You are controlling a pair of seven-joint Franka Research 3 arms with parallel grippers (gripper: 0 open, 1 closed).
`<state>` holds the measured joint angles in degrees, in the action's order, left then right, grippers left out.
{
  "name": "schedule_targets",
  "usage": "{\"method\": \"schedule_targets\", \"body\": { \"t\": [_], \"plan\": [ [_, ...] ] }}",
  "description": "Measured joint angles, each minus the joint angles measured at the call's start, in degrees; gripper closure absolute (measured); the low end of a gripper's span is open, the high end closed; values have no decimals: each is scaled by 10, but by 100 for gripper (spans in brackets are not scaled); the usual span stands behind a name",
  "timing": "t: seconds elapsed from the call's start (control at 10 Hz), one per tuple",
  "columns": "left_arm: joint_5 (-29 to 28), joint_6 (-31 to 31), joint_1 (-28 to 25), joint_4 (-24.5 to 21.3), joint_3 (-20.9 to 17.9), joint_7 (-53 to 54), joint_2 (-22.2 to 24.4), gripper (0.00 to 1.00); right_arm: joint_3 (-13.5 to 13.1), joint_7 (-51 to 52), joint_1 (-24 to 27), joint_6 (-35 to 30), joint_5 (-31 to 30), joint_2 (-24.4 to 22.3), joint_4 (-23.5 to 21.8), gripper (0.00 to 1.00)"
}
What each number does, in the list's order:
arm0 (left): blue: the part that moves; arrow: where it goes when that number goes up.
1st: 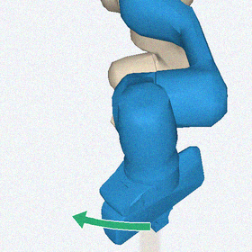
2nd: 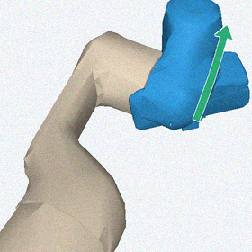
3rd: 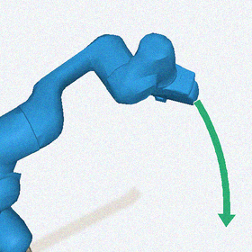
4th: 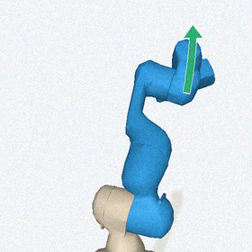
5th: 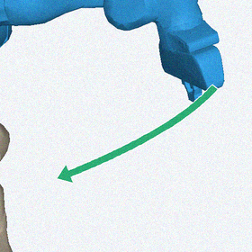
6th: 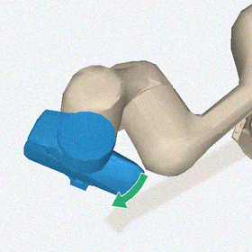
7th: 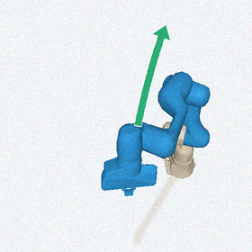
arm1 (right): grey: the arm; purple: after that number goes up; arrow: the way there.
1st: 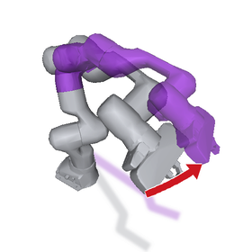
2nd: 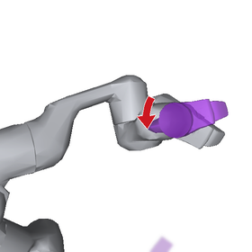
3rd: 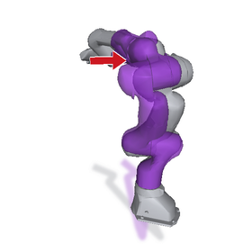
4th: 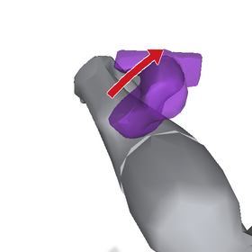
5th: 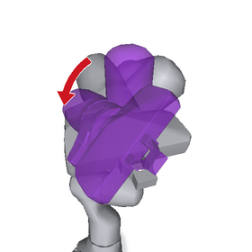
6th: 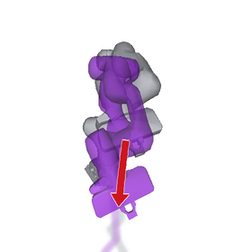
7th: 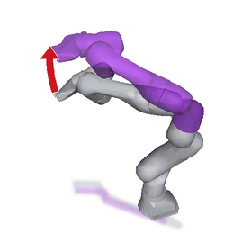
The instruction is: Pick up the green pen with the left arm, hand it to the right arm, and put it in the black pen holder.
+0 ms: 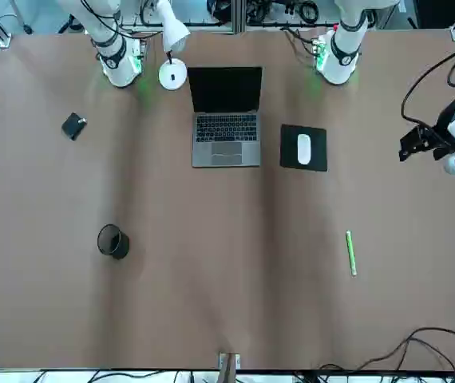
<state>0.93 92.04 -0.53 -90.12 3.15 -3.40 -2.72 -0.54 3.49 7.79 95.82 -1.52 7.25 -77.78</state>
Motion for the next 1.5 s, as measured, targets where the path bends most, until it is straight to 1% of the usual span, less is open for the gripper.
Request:
{"method": "schedule_targets", "body": {
  "t": [0.5, 0.6, 0.8, 1.0, 1.5],
  "plan": [
    [0, 0, 2, 0, 0, -9, -5, 2, -1, 0, 1, 0, 0, 0, 0, 0],
    [0, 0, 6, 1, 0, -10, -11, 1, 0, 0, 0, 0, 0, 0, 0, 0],
    [0, 0, 8, 0, 1, -11, -39, 1, 0, 0, 0, 0, 0, 0, 0, 0],
    [-3, 21, 5, -4, 0, -11, -81, 1, -1, 0, 0, 0, 0, 1, 0, 0],
    [-4, 197, 6, -18, 0, -17, -236, 0, 0, 0, 0, 0, 0, 1, 2, 0]
  ]
}}
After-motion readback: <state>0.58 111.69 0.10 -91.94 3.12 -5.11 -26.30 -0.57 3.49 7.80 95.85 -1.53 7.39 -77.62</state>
